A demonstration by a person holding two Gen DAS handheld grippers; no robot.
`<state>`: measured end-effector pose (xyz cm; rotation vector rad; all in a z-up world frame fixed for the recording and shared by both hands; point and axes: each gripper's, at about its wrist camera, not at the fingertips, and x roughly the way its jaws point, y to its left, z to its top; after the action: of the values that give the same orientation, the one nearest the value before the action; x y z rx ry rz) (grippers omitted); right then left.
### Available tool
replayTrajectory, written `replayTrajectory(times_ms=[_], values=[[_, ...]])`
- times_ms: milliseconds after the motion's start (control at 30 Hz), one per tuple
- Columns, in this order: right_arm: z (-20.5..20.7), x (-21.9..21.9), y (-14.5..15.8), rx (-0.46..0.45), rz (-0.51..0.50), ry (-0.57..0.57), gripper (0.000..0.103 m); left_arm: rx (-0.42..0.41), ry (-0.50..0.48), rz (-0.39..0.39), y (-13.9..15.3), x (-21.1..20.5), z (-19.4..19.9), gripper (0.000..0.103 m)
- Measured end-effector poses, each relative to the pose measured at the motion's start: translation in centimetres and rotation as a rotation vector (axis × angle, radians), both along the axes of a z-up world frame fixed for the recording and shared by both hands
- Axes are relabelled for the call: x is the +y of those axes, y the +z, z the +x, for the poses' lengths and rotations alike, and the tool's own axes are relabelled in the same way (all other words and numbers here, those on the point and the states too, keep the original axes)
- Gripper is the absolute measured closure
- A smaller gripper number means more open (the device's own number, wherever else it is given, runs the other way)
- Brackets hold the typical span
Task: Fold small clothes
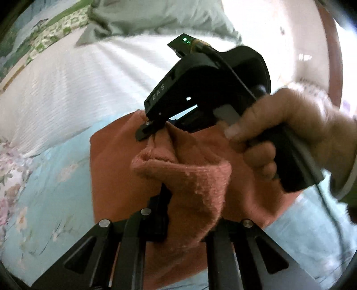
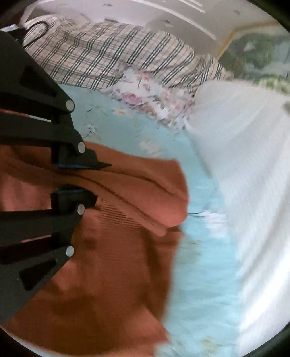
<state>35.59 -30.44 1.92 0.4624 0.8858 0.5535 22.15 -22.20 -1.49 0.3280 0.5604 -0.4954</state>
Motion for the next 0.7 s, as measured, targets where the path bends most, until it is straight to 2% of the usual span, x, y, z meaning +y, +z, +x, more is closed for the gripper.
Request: replayTrajectory(times_ms=[67, 133, 300, 400, 500, 567, 633, 700], values=[[-0.7, -1.8, 1.2, -0.036, -0.009, -0.013, 0.089, 0.016, -0.031, -0.040, 1.0, -1.7, 0.2, 0.093], [-1.2, -3.8, 1.1, -0.042, -0.052, -0.041, 0.089, 0.031, -0.061, -0.060, 1.2, -3.6, 0.4, 0.092], [-1.8, -7.6, -2.7, 0.019, -0.111, -0.086, 0.089, 0.089, -0.111, -0.049, -1.3, -8.1, 0.6, 0.093], [-2.2, -8.5, -3.6, 0.030, -0.101, -0.092, 0.089, 0.121, -0.120, -0.033, -2.4, -9.2, 0.4, 0.093], [-2.9, -9.1, -2.8, -0.018, -0.077, -0.096, 0.089, 0.115, -0.130, -0.060, -1.7, -9.2, 0.1, 0.093], [-2.6, -9.4, -3.2, -0.007, -0.094, -0.114, 0.089, 0.105, -0.134, -0.049, -1.7, -9.6, 0.2, 0.092], [-2.3, -9.2, -4.3, 0.026, -0.150, -0.127, 0.088, 0.154, -0.145, -0.030, -2.5, -10.3, 0.8, 0.087], [-2.4, -9.3, -5.2, 0.052, -0.168, -0.145, 0.082, 0.197, -0.143, -0.015, -3.4, -10.6, 1.4, 0.083]])
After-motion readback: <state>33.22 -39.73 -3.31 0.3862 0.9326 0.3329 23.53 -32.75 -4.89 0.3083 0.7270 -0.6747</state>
